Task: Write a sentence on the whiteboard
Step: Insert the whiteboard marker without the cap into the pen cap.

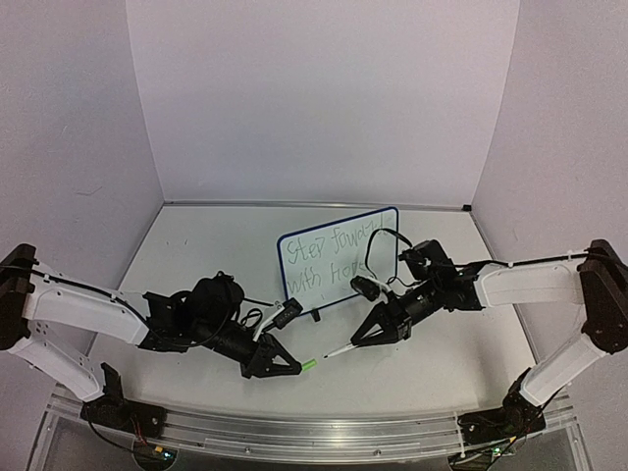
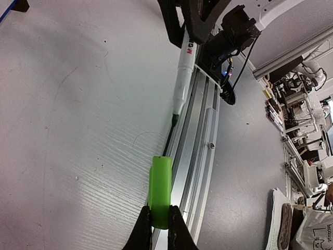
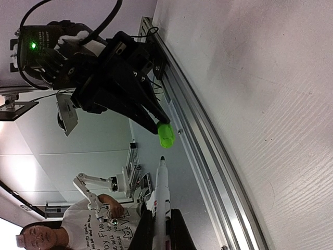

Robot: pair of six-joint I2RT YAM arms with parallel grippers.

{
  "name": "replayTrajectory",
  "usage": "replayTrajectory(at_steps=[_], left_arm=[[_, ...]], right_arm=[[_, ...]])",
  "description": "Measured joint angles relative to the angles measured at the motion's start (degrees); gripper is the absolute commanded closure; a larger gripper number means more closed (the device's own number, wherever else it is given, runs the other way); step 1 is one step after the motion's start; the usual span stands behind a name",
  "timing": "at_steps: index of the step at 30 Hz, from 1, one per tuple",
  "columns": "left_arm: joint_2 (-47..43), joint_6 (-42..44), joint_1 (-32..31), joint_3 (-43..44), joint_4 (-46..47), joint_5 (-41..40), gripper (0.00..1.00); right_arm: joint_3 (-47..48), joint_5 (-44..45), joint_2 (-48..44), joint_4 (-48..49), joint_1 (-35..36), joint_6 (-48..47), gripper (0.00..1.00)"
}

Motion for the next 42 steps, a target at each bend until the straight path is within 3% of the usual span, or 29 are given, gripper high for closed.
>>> replayTrajectory(at_steps=[42], left_arm=[[0.0,-0.9,-0.8,0.2,0.8,-0.1,1.00]], right_arm=[[2.3,-0.3,3.8,0.0,2.4,-1.1,1.00]])
